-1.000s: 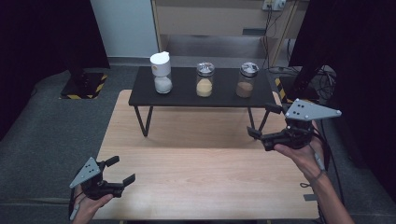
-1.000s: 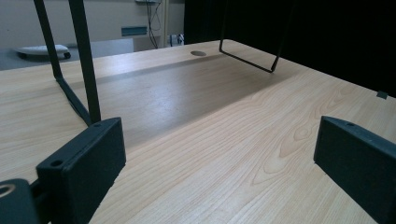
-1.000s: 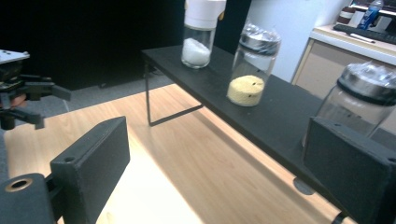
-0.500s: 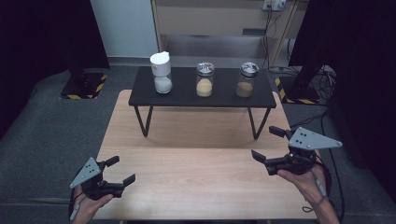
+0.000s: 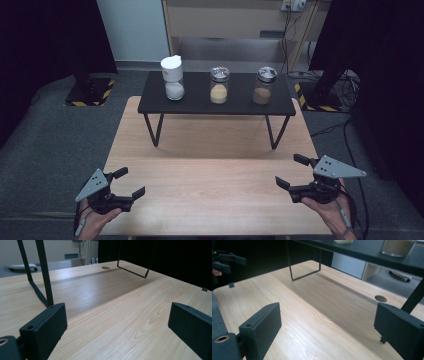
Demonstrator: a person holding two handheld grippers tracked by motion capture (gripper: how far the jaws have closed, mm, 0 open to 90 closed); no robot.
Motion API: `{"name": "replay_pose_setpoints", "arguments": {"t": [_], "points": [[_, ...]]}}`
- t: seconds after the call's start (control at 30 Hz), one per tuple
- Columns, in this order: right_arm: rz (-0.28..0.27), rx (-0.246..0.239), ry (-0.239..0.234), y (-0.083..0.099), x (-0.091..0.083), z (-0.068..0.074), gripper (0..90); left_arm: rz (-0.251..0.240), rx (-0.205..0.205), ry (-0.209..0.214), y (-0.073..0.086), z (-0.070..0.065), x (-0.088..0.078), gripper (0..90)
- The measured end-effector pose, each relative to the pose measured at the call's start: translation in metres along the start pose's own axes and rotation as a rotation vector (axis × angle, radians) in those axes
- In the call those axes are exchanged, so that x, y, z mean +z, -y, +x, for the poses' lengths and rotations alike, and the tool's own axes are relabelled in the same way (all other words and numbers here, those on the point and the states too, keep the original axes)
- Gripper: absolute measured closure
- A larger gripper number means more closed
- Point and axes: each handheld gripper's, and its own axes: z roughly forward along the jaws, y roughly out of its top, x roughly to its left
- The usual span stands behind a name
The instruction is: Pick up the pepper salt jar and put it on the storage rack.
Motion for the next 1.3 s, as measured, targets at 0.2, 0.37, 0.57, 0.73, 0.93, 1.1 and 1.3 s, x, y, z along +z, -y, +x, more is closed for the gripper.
{"name": "replay_pose_setpoints", "arguments": {"t": [0.2, 0.37, 0.57, 0.73, 0.93, 1.1, 1.3], "points": [[0.019, 0.014, 0.013, 0.015, 0.002, 0.001, 8.0, 0.0, 0.0, 0.0, 0.0, 0.0, 0.0, 1.2], [0.039, 0.02, 0.022, 0.025, 0.005, 0.002, 8.1, 0.0, -0.001, 0.0, 0.0, 0.0, 0.0, 1.2], [0.054, 0.019, 0.032, 0.035, 0.01, 0.002, 8.0, 0.001, 0.0, -0.001, 0.0, 0.0, 0.0, 1.2], [0.059, 0.028, 0.035, 0.04, 0.013, 0.001, 8.1, 0.001, 0.0, 0.0, 0.0, 0.0, 0.0, 1.2], [0.061, 0.035, 0.038, 0.045, 0.015, 0.0, 8.0, 0.001, 0.0, 0.0, 0.0, 0.0, 0.0, 1.2], [0.063, 0.038, 0.039, 0.047, 0.016, -0.001, 8.0, 0.001, 0.0, 0.0, 0.0, 0.0, 0.0, 1.2], [0.067, 0.043, 0.038, 0.05, 0.018, -0.002, 8.1, 0.0, 0.0, 0.0, 0.0, 0.0, 0.0, 1.2]]}}
